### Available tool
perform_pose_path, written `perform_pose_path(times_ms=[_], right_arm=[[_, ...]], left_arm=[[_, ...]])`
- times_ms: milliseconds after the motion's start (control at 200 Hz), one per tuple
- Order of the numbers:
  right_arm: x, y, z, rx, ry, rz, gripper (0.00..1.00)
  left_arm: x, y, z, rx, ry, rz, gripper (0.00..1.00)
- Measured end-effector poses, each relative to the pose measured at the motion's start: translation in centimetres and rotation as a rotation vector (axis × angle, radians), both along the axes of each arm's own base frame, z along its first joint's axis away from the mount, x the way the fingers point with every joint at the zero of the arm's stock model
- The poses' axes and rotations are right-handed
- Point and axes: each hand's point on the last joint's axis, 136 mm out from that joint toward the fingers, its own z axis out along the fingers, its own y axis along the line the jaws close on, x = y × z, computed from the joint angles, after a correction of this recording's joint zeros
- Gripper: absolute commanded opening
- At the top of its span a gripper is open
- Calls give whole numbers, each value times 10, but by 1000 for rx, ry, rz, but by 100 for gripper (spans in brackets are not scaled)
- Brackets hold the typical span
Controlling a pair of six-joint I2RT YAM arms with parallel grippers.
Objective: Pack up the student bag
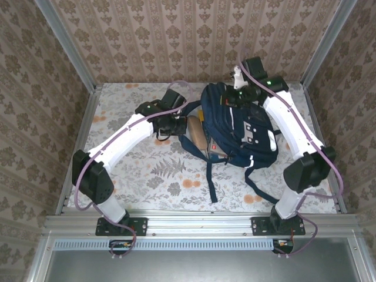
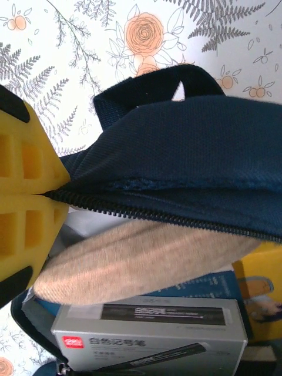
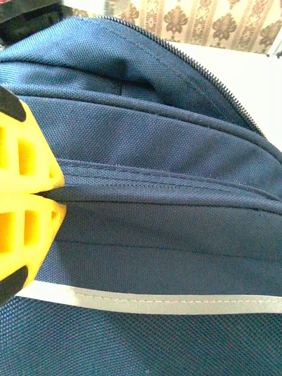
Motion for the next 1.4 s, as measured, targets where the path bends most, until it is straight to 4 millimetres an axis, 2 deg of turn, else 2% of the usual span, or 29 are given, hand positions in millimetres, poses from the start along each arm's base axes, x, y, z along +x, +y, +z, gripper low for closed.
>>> perform_pose_path(times_ms=[120, 260, 350, 440, 515, 600, 675, 680, 755, 800, 885, 940, 1030, 1110, 1175, 1260, 1405], right_arm=[[16, 28, 7, -15, -14, 52, 0], [31, 77, 19, 6, -67, 140, 0], [32, 107, 24, 40, -92, 200, 0], [27, 132, 21, 68, -89, 254, 0], [18, 146, 16, 79, -69, 293, 6], [12, 152, 8, 75, -39, 312, 15], [15, 152, 7, 76, -58, 318, 40], [16, 152, 8, 77, -62, 319, 45], [21, 144, 7, 66, -82, 302, 58], [20, 133, 4, 53, -74, 278, 61], [15, 106, -3, 29, -60, 227, 64], [11, 81, -7, 19, -49, 176, 66], [1, 37, -12, 12, -43, 84, 66], [-9, 0, -15, 3, -47, -2, 67], [-18, -19, -19, -9, -50, -49, 68], [-34, -29, -30, -17, -33, -82, 69], [-56, -39, -63, -19, 38, -132, 70]], left_arm=[[-15, 11, 17, -5, -42, 12, 0], [-31, 39, 43, -25, -118, 66, 0], [-41, 55, 54, -42, -157, 107, 0], [-55, 60, 52, -57, -162, 117, 0], [-65, 52, 41, -66, -140, 96, 0], [-75, 31, 24, -75, -95, 46, 0], [-80, 8, 11, -89, -52, -4, 0], [-81, 6, 9, -89, -47, -11, 0], [-88, -17, -8, -95, 15, -68, 0], [-92, -30, -17, -101, 56, -100, 7], [-99, -54, -30, -123, 125, -155, 31], [-97, -69, -31, -145, 144, -192, 56], [-89, -94, -22, -197, 146, -229, 75], [-83, -107, -8, -234, 122, -259, 79], [-77, -109, 5, -261, 105, -266, 84], [-65, -103, 18, -300, 93, -253, 85], [-31, -73, 37, -355, 83, -187, 84]])
